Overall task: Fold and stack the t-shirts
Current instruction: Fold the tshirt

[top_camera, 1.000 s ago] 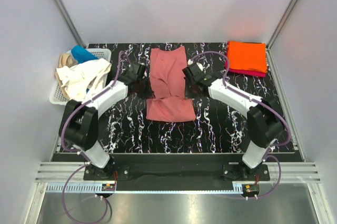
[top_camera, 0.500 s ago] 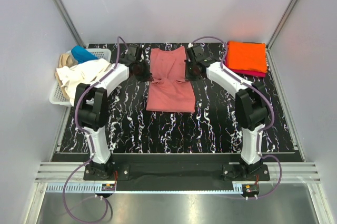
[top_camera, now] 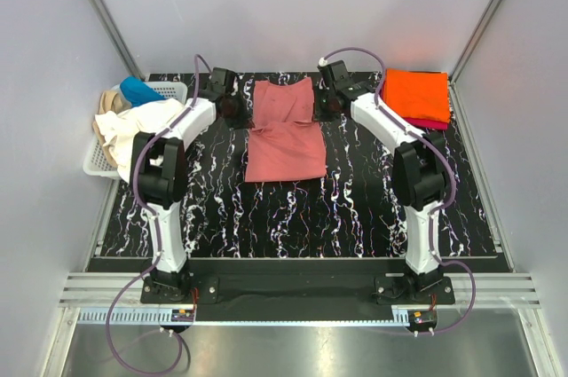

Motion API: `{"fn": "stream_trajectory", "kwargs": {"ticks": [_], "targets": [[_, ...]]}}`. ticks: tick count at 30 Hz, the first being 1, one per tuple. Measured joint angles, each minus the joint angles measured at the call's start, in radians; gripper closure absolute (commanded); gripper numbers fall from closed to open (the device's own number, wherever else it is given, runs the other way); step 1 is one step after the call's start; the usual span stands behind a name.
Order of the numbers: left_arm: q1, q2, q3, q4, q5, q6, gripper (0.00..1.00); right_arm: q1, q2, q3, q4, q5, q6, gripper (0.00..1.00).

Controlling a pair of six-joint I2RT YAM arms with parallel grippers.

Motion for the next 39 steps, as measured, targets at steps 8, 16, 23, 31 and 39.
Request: {"fn": "stream_trajectory", "kwargs": {"ticks": [8,16,23,31,39], "targets": [[0.009,0.087,0.053,0.0,0.0,0.006,0.84,-0.021,0.122,0.08,0.002,-0.039,-0.023,0.93],[0.044,0.119,0.082,-0.033,-0.038,0.005,0.67,-0.06,0.225,0.216,-0.069,-0.058,-0.075,0.58],[0.035,0.012,0.033,-0.035,-0.092,0.014,0.67,-0.079,0.178,0.255,-0.123,-0.079,-0.076,0.7],[-0.08,-0.002,0.021,0.015,-0.019,0.063,0.72,-0.077,0.144,0.119,-0.126,-0.153,-0.032,0.69],[-0.074,0.136,0.075,0.01,-0.021,0.098,0.72,-0.077,0.01,-0.111,-0.119,-0.167,0.018,0.62]]}}
